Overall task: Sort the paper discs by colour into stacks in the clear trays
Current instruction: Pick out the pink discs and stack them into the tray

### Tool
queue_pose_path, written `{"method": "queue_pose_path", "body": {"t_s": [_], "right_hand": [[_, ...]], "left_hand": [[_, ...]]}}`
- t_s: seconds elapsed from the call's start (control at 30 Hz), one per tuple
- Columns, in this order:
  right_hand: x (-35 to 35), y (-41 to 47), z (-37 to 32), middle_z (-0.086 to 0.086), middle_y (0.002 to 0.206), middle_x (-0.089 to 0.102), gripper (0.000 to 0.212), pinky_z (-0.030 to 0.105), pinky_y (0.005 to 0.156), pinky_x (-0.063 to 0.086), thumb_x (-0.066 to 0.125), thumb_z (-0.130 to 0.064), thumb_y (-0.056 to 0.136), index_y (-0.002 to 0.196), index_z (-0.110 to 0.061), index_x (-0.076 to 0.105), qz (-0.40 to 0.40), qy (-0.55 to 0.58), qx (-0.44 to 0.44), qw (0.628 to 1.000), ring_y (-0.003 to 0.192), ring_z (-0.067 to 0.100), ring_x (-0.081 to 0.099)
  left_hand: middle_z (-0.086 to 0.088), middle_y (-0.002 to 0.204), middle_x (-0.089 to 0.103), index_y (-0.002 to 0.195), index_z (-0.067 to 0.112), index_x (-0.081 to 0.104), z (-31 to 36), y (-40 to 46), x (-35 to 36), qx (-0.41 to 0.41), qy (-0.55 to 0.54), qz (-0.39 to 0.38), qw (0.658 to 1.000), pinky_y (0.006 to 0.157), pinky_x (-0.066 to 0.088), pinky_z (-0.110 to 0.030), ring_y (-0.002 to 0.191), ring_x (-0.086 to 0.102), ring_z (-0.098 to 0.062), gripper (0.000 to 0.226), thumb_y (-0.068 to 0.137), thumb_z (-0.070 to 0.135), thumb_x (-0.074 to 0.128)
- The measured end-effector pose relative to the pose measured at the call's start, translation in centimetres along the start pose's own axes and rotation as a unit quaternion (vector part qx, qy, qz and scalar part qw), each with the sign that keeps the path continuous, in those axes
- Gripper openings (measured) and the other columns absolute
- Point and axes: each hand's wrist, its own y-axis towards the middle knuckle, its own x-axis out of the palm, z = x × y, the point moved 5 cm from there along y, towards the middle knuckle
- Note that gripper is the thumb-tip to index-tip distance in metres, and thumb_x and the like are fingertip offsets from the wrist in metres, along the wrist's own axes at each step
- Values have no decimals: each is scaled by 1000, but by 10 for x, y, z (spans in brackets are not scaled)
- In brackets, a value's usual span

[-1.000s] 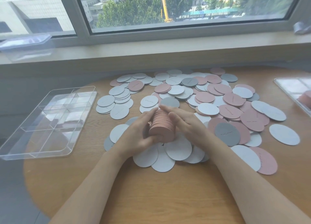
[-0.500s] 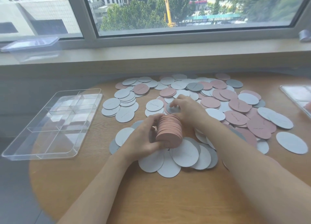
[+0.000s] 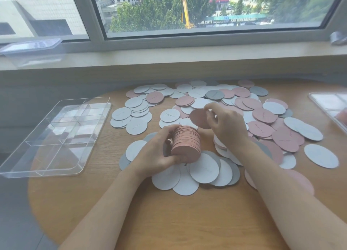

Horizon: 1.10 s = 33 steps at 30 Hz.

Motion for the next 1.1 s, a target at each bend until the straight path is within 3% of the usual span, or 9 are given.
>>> {"method": "queue_pose_path", "body": {"t_s": [0.2,0.3,0.4,0.6,0.73,0.83,0.93,1.03,1.1], "right_hand": [[-13,-12,6,2,59,62,11,39,52,50,50,-26,95,98,-20,58,2,-55,20,998,54,34,56],[-15,-12,12,1,76,67,11,44,70,52,52,-25,93,91,-16,59,-10,12,46,999,72,29,61],[-18,-11,9,-3,105,65,14,39,93,40,53,-25,89,88,-16,64,-14,98,27,995,98,21,58],[-4,-13,-6,-13,106,64,15,38,100,33,55,-32,90,85,-24,67,-86,161,11,983,108,17,56],[7,-16,-15,-11,96,70,13,23,88,44,59,-25,96,92,-19,71,-194,230,53,952,95,8,62],[10,-13,-14,-7,73,65,30,29,70,46,53,-37,97,81,-17,67,-240,252,93,933,70,8,58],[12,4,-13,0,81,72,27,29,70,53,49,-28,99,89,-15,71,-232,286,135,920,70,11,65],[24,31,-12,-3,81,72,16,29,71,51,55,-21,97,99,-21,71,-238,181,92,950,64,13,64],[39,48,-14,-8,92,67,19,29,75,43,58,-25,97,110,-27,71,-263,72,47,961,81,13,59]], "left_hand": [[16,128,60,143,30,43,1,0,0,-3,3,2,1000,98,48,-31,120,57,-7,83,72,35,85],[16,128,60,143,29,43,1,0,0,-6,2,2,1000,99,48,-33,121,56,-7,83,72,33,86],[17,127,60,143,29,44,1,0,0,-6,1,3,1000,99,48,-36,121,56,-8,83,71,34,85],[15,133,57,143,29,42,0,0,0,-4,-6,3,1000,100,48,-33,122,55,-7,85,71,36,86],[15,140,52,152,26,34,1,1,0,4,-4,0,1000,96,42,-14,119,54,-2,95,74,24,88],[15,136,56,152,26,37,0,2,1,18,14,-6,1000,97,43,-19,122,53,-5,91,75,28,87],[16,131,58,148,26,42,-1,3,0,19,7,-9,1000,96,45,-23,120,55,-7,85,76,27,87],[15,130,57,146,24,44,-3,2,-1,19,1,-7,1000,90,42,-16,115,56,-4,82,76,23,86],[14,131,56,145,24,44,-4,3,-1,21,1,-8,1000,90,43,-18,118,55,-6,81,76,23,86]]}}
